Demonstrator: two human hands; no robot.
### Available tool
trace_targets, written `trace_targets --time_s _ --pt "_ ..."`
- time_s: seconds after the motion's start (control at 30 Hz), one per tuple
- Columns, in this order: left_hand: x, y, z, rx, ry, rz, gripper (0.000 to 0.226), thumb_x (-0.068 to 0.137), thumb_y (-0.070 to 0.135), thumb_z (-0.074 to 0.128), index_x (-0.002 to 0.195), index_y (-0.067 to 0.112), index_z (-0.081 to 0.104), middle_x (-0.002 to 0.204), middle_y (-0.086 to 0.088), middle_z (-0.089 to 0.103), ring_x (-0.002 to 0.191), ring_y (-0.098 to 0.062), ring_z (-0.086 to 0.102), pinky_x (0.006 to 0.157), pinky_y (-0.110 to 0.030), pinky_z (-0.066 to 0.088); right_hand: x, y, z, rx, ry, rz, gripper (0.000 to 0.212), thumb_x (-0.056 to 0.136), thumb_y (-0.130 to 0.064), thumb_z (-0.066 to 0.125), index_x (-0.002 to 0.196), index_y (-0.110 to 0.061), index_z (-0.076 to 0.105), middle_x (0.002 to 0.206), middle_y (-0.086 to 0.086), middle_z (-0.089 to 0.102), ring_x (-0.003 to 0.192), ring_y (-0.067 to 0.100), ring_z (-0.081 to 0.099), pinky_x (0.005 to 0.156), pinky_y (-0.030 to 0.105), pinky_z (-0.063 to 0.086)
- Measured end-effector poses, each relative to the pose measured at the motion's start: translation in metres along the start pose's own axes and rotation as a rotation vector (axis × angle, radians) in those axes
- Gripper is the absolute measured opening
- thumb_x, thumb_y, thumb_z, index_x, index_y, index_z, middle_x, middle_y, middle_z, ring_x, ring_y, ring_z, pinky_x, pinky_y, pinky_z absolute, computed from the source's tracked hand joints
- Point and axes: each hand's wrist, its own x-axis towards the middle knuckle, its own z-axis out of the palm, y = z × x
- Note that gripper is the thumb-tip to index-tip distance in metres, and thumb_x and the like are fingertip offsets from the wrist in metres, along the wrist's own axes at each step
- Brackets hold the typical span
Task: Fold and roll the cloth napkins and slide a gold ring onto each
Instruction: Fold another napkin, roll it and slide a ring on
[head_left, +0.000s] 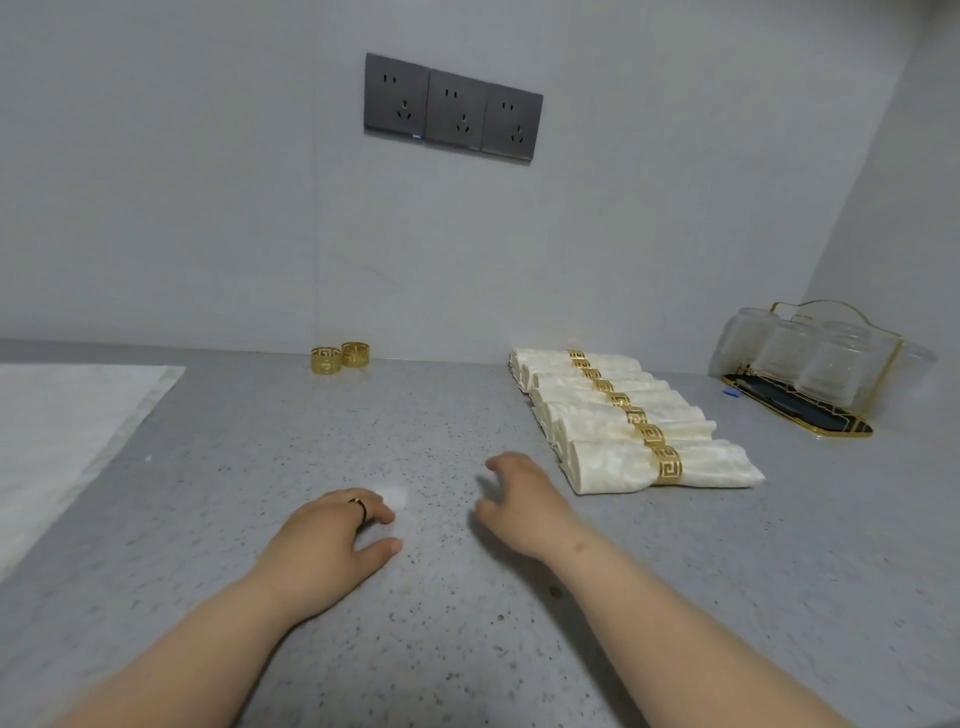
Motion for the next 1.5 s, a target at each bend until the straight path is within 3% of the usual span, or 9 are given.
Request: trace_targets --time_s 0.2,0.3,0.53,0.67,0.8,1.03,1.3,1.43,1.5 --pt "-0.003 0.005 -0.008 -0.029 -0.030 -0.027 0.069 0.067 0.066 0.032 0.120 0.028 0.055 0.130 0.015 0.048 0.119 -0.001 0.043 0.088 -0.006 0.025 0.005 -0.008 0.034 -0.087 -0.054 0.013 0.056 0.096 -0.041 0.035 0.145 -0.016 0.023 0.154 0.004 0.016 0.142 0.020 0.014 0.115 0.029 0.011" --pt "-0.005 0.005 -0.011 -0.018 -0.043 -0.029 0.038 0.089 0.045 0.048 0.121 0.025 0.055 0.131 0.013 0.048 0.120 -0.003 0.043 0.093 -0.007 0.026 0.005 -0.003 0.038 -0.110 -0.006 -0.014 0.054 0.097 -0.042 0.032 0.144 -0.018 0.026 0.154 0.003 0.016 0.142 0.017 0.013 0.115 0.027 0.009" --pt "-0.032 -0.009 -0.052 -0.134 -0.030 -0.254 0.011 0.087 0.035 0.057 0.097 0.033 0.054 0.107 0.010 0.059 0.099 -0.003 0.053 0.086 -0.016 0.037 0.008 -0.004 0.040 -0.121 0.033 -0.038 0.052 0.096 -0.043 0.035 0.140 -0.017 0.033 0.151 0.001 0.025 0.139 0.018 0.021 0.112 0.026 0.017" --pt "-0.069 -0.032 -0.096 -0.022 0.096 -0.424 0.012 0.087 0.035 0.058 0.099 0.032 0.055 0.100 0.009 0.056 0.095 -0.010 0.055 0.079 -0.020 0.037 0.006 -0.003 0.039 -0.132 0.040 -0.052 0.050 0.096 -0.042 0.035 0.139 -0.016 0.035 0.149 0.001 0.029 0.137 0.019 0.025 0.110 0.026 0.021" --pt "-0.111 -0.060 -0.135 0.179 0.257 -0.664 0.029 0.087 0.033 0.059 0.110 0.018 0.061 0.114 -0.002 0.060 0.111 -0.020 0.054 0.083 -0.027 0.039 0.005 -0.003 0.037 -0.147 0.051 -0.056 0.048 0.096 -0.041 0.035 0.137 -0.016 0.037 0.147 0.002 0.033 0.136 0.019 0.028 0.109 0.025 0.023" --pt "-0.145 -0.073 -0.135 0.363 0.197 -0.826 0.035 0.082 0.040 0.059 0.108 0.017 0.059 0.105 0.002 0.060 0.099 -0.019 0.055 0.070 -0.022 0.035 0.002 -0.006 0.039 -0.163 0.048 -0.056 0.047 0.097 -0.040 0.036 0.137 -0.015 0.038 0.145 0.004 0.036 0.134 0.019 0.031 0.108 0.025 0.024" --pt "-0.145 -0.077 -0.135 0.373 0.235 -0.821 0.013 0.081 0.026 0.056 0.072 0.018 0.059 0.067 0.007 0.057 0.068 -0.017 0.053 0.053 -0.022 0.034 -0.001 -0.007 0.038 -0.134 0.073 -0.068 0.046 0.096 -0.038 0.038 0.135 -0.014 0.040 0.142 0.003 0.040 0.131 0.019 0.035 0.104 0.024 0.028" --pt "-0.147 -0.081 -0.138 0.278 0.247 -0.808 0.039 0.080 0.015 0.050 0.050 0.017 0.024 0.047 0.003 0.027 0.053 -0.021 0.024 0.049 -0.025 0.017 -0.001 -0.007 0.037 -0.122 0.083 -0.067 0.045 0.096 -0.037 0.040 0.135 -0.014 0.041 0.142 0.003 0.041 0.131 0.019 0.035 0.104 0.024 0.028" --pt "-0.147 -0.084 -0.140 0.240 0.253 -0.811 0.046 0.084 0.016 0.053 0.047 0.019 0.026 0.047 0.003 0.031 0.053 -0.020 0.027 0.050 -0.024 0.019 -0.001 -0.007 0.037 -0.109 0.087 -0.066 0.044 0.096 -0.036 0.040 0.134 -0.014 0.042 0.141 0.003 0.041 0.130 0.020 0.036 0.103 0.024 0.029"
